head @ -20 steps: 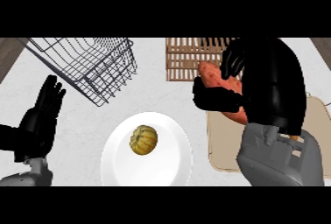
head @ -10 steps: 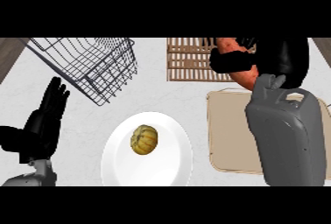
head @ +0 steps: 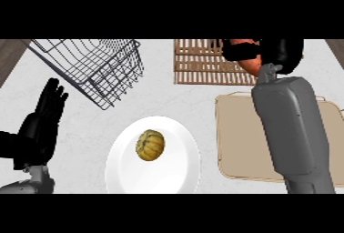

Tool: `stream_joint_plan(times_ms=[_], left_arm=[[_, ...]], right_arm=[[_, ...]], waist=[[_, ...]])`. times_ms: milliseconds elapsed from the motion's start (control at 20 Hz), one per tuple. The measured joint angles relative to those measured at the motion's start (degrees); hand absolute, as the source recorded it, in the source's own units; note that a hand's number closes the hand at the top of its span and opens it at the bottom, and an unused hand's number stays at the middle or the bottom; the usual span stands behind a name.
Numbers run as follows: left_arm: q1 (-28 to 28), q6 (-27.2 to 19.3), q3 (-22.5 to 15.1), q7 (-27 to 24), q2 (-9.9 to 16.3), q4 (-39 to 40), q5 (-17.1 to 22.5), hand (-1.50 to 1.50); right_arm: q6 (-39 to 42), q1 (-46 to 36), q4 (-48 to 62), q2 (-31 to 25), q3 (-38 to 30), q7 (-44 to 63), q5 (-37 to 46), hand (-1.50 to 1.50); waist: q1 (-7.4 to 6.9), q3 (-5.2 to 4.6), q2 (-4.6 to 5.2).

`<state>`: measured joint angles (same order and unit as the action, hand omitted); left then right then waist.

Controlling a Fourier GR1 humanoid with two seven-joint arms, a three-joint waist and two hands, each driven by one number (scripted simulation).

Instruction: Pick the sweet potato from the tray and place it in the tiered shelf

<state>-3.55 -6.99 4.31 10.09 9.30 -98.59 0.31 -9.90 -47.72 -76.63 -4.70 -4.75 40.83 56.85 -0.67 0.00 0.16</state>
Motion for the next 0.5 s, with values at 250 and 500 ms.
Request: stream_joint_plan(times_ms=[250,500], left_arm=[[-1.67,-0.37,-0.34,-1.45,-0.93,2.99,-1.11,0.0],[-1.34,-1.04,-1.29,-1.14,-2.05,1.83,-1.86,0.0]], right_arm=[[-4.33,-4.11,10.87,-1.56,-2.02,-5.17,-0.87,1.5],[-11.34,-7.44,19.24,-1.15,-6.24,-8.26,-3.79,-1.5]], waist=[[-0.02,0.0,0.05],[-0.31,0.01,0.12]])
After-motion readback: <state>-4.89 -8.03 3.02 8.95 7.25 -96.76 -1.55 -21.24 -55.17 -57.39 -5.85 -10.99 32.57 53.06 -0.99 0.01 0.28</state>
